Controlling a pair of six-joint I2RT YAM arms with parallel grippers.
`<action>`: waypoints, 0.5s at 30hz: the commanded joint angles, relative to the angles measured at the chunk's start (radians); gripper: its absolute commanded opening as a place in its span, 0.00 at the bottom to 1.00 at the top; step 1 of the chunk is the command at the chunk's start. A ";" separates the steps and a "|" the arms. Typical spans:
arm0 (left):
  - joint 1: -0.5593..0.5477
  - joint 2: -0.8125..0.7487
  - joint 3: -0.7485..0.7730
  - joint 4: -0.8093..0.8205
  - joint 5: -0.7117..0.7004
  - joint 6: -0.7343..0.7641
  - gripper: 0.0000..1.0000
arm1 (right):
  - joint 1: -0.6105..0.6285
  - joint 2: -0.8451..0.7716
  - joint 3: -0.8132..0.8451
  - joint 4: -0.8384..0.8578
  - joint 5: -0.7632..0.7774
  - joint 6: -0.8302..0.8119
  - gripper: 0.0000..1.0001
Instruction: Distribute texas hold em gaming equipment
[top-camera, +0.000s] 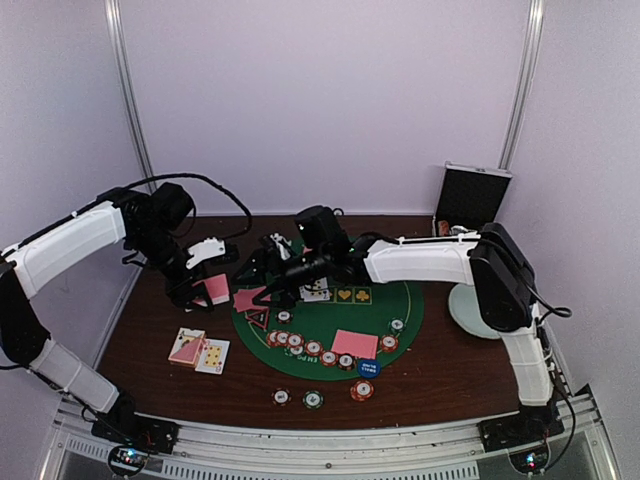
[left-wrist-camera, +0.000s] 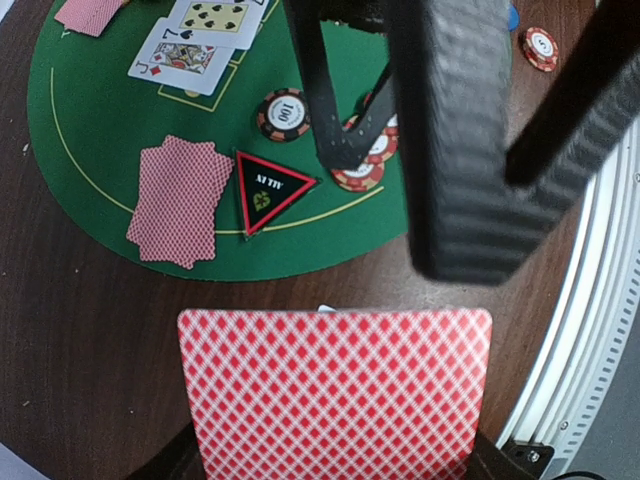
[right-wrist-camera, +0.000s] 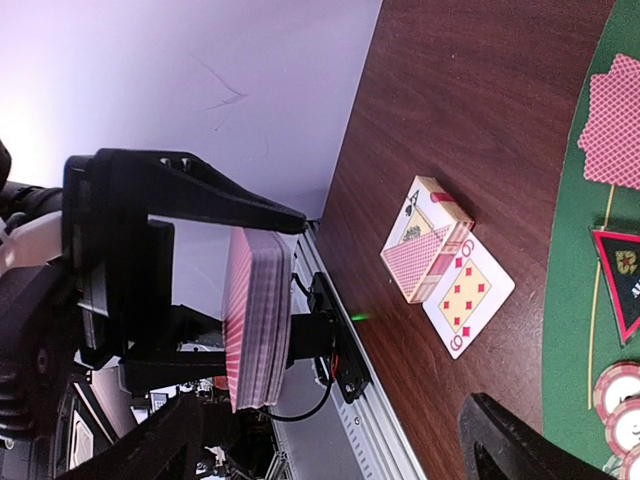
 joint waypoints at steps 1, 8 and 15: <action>-0.016 0.018 0.052 0.020 0.013 0.014 0.00 | 0.009 0.018 0.037 0.042 -0.031 0.029 0.93; -0.034 0.031 0.061 0.020 0.007 0.011 0.00 | 0.026 0.037 0.040 0.095 -0.035 0.071 0.93; -0.049 0.036 0.067 0.021 0.009 0.004 0.00 | 0.043 0.095 0.090 0.139 -0.038 0.128 0.93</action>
